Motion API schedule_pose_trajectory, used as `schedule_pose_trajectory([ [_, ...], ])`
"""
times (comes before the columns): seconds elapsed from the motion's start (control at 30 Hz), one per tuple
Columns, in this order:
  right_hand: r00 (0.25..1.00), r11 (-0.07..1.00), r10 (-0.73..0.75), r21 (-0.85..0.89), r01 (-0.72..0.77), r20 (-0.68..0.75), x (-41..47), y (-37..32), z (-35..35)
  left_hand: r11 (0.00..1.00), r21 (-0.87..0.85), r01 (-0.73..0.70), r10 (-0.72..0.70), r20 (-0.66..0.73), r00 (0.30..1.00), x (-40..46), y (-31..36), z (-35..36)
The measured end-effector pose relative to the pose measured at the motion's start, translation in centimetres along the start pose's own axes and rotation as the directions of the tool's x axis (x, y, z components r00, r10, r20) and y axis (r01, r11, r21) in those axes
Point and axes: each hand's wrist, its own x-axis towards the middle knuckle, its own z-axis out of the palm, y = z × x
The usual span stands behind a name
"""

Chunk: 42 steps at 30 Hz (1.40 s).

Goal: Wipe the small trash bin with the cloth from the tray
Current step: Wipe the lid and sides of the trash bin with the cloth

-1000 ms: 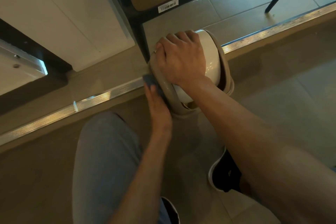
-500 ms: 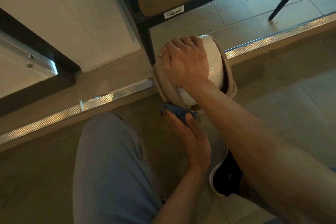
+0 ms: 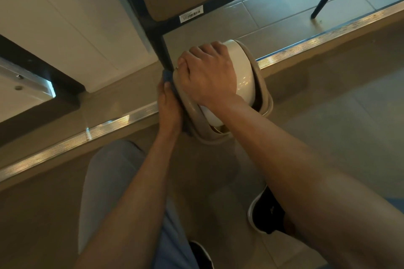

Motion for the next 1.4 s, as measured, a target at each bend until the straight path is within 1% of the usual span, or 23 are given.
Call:
schedule_pose_trajectory([
  [0.03, 1.000, 1.000, 0.001, 0.003, -0.001, 0.005, 0.0, 0.0, 0.0, 0.999, 0.036, 0.014, -0.015, 0.012, 1.000, 1.3, 0.3, -0.1],
  [0.13, 1.000, 1.000, 0.003, 0.009, -0.003, 0.007, 0.1, 0.0, 0.0, 0.999, 0.012, 0.035, -0.035, -0.008, 0.999, 2.1, 0.6, 0.0],
  [0.2, 1.000, 1.000, 0.003, 0.003, -0.003, -0.006, 0.1, 0.0, -0.1, 0.999, -0.028, 0.019, -0.019, -0.018, 1.000, -0.4, 0.5, 0.1],
  [0.3, 1.000, 1.000, 0.002, -0.007, -0.002, 0.008, 0.0, 0.1, 0.0, 0.989, -0.141, 0.050, -0.051, -0.005, 0.999, -5.8, -0.4, 0.2],
  [0.4, 1.000, 1.000, 0.002, -0.002, -0.002, -0.007, -0.1, 0.0, 0.0, 0.983, -0.178, 0.049, -0.055, -0.030, 0.998, -7.2, -1.3, 0.5],
  [0.5, 1.000, 1.000, -0.006, 0.001, 0.006, -0.009, -0.1, 0.1, -0.1, 0.991, -0.135, 0.017, -0.018, -0.006, 1.000, -4.6, -0.8, 0.1],
  [0.57, 1.000, 1.000, -0.005, 0.012, 0.005, -0.021, -0.1, 0.0, -0.1, 1.000, -0.007, 0.006, -0.006, 0.018, 1.000, -1.1, -0.2, -0.4],
  [0.63, 1.000, 1.000, 0.006, 0.016, -0.005, -0.028, 0.0, 0.0, 0.0, 0.997, 0.067, 0.025, -0.029, 0.067, 0.997, 2.0, 0.8, -0.9],
  [0.7, 0.999, 1.000, 0.014, 0.006, -0.014, -0.030, 0.1, -0.1, 0.0, 0.996, 0.068, 0.065, -0.071, 0.094, 0.993, 3.8, 1.3, -0.9],
  [0.77, 1.000, 1.000, 0.018, 0.007, -0.018, -0.024, 0.2, -0.1, 0.0, 0.997, 0.038, 0.068, -0.070, 0.062, 0.996, 3.1, 1.7, -0.6],
  [0.87, 1.000, 1.000, 0.013, 0.006, -0.013, -0.028, 0.0, 0.0, -0.1, 0.999, -0.030, 0.033, -0.033, -0.005, 0.999, -1.0, 0.9, -0.2],
  [0.93, 1.000, 1.000, 0.008, 0.006, -0.008, -0.012, 0.0, 0.1, -0.2, 0.995, -0.093, 0.040, -0.042, -0.011, 0.999, -4.4, 0.1, 0.1],
  [1.0, 1.000, 1.000, 0.009, 0.001, -0.009, -0.002, 0.0, 0.1, -0.2, 0.987, -0.154, 0.039, -0.043, -0.025, 0.999, -6.1, -0.5, 0.2],
  [1.1, 1.000, 1.000, 0.002, 0.009, -0.002, -0.006, 0.0, 0.0, -0.1, 0.994, -0.100, 0.038, -0.043, -0.045, 0.998, -3.9, 0.5, 0.2],
  [1.23, 1.000, 1.000, 0.018, 0.003, -0.018, 0.010, 0.1, 0.0, -0.1, 0.997, 0.052, 0.064, -0.065, 0.011, 0.998, 2.5, 1.9, -0.4],
  [1.3, 1.000, 1.000, 0.024, 0.003, -0.024, 0.013, 0.2, -0.1, -0.1, 0.996, 0.053, 0.076, -0.077, 0.012, 0.997, 3.7, 1.9, -0.2],
  [1.4, 1.000, 1.000, 0.023, 0.013, -0.023, 0.008, 0.1, 0.0, -0.2, 0.997, 0.009, 0.077, -0.076, -0.050, 0.996, 0.8, 2.1, 0.2],
])
